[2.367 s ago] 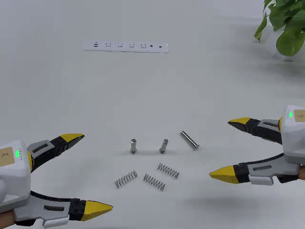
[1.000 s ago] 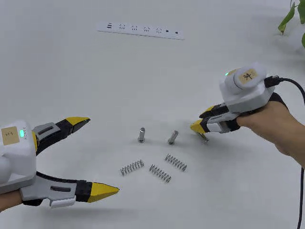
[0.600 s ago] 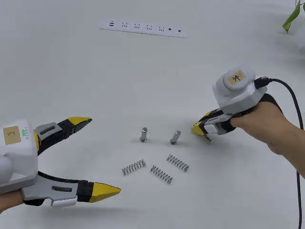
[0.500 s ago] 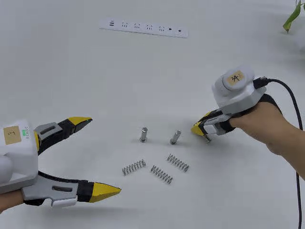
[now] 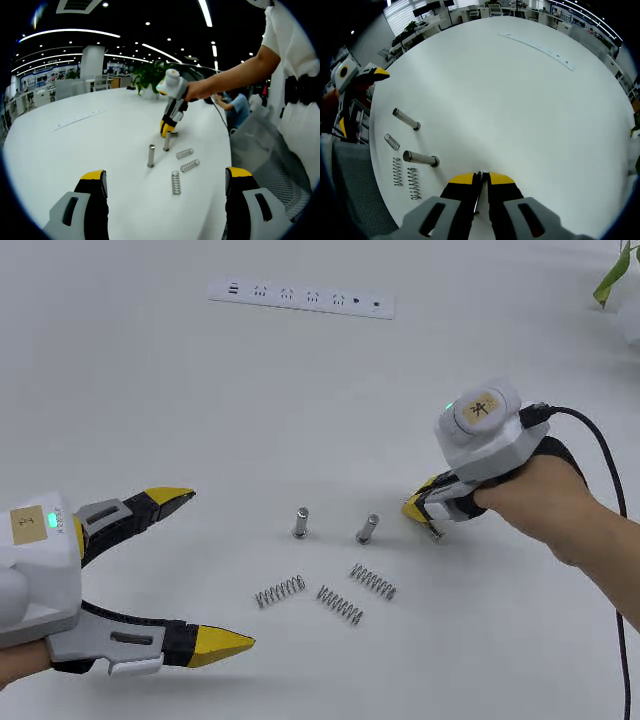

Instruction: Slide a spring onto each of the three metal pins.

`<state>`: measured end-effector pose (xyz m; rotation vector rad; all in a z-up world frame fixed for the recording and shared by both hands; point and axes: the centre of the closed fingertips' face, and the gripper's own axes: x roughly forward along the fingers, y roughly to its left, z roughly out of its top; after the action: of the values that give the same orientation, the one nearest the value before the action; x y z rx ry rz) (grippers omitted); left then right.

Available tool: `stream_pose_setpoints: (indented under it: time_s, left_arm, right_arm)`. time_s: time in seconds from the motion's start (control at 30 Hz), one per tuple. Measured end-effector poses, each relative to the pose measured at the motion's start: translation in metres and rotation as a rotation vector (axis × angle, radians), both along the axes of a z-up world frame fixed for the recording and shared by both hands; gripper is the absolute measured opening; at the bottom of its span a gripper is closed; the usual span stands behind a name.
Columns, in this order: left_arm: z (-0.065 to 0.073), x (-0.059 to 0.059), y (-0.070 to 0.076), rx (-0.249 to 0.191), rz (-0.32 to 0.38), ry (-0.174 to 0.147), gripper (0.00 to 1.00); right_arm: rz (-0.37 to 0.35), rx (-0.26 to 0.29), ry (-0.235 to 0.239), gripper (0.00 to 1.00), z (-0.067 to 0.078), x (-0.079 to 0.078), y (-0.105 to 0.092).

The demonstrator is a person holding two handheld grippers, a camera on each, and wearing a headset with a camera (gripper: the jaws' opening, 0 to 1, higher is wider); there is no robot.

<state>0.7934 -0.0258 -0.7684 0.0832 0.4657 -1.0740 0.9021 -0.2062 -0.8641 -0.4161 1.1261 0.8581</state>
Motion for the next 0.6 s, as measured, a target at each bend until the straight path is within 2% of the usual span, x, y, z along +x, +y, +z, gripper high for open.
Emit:
stream_pose_setpoints:
  time_s: [0.33,0.6]
  left_arm:
    - [0.0,-0.002,-0.001,0.001,-0.002,-0.001,1.0]
    - [0.0,-0.002,-0.001,-0.002,-0.002,-0.003,1.0]
  right_arm:
    - [0.002,0.001,-0.005,0.09,0.0,-0.005,0.001]
    - [-0.007,0.034,-0.021,0.09,0.01,-0.007,0.001]
